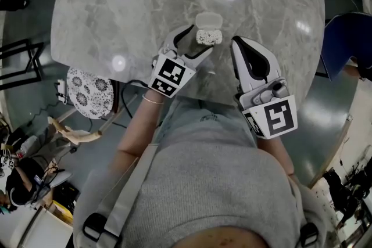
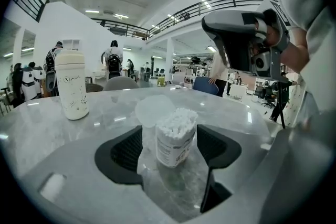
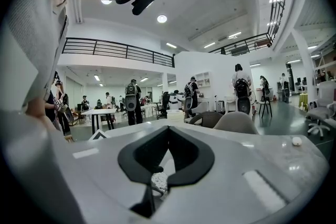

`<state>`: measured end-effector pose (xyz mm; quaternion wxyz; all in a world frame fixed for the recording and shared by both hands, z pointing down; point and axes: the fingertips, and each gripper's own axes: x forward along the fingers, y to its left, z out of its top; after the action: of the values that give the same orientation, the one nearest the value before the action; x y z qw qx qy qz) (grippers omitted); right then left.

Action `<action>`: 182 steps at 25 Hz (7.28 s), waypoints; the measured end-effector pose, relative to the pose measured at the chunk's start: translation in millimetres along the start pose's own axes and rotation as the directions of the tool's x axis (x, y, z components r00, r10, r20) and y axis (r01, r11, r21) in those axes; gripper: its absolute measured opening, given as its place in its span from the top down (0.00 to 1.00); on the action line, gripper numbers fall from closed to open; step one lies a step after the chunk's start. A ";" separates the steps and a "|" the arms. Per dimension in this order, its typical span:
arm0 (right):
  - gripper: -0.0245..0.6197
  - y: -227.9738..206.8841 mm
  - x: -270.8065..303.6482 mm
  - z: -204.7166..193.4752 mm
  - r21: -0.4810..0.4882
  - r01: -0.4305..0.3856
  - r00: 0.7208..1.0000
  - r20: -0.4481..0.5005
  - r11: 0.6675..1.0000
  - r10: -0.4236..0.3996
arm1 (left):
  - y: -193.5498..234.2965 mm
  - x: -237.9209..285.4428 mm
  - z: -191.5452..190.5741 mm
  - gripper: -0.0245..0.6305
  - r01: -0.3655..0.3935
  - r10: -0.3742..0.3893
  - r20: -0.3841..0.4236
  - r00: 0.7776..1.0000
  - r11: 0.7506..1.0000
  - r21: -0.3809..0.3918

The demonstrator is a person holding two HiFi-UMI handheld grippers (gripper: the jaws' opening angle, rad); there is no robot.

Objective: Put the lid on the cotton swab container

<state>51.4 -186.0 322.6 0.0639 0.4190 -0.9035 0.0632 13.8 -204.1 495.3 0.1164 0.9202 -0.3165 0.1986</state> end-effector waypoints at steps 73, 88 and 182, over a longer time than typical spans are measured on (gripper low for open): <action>0.96 -3.8 -24.8 0.4 -0.018 0.033 0.999 0.006 0.999 -0.033 | -15.7 23.8 -0.8 0.55 0.001 0.005 -0.098 0.995 0.998 0.060; 0.96 12.8 -30.4 9.4 -0.043 0.005 0.999 0.035 0.999 -0.004 | -45.2 -14.4 23.4 0.55 0.106 -0.095 -0.101 0.990 0.989 0.104; 0.83 75.2 -6.7 53.2 -0.194 -0.409 0.909 -0.009 0.891 0.416 | -73.1 -108.2 102.4 0.56 0.212 -0.200 -0.087 0.976 0.963 0.166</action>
<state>-5.2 -141.6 264.6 0.0740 0.2106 -0.9746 -0.0189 11.6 -124.4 349.8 0.0662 0.9473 -0.1963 0.2443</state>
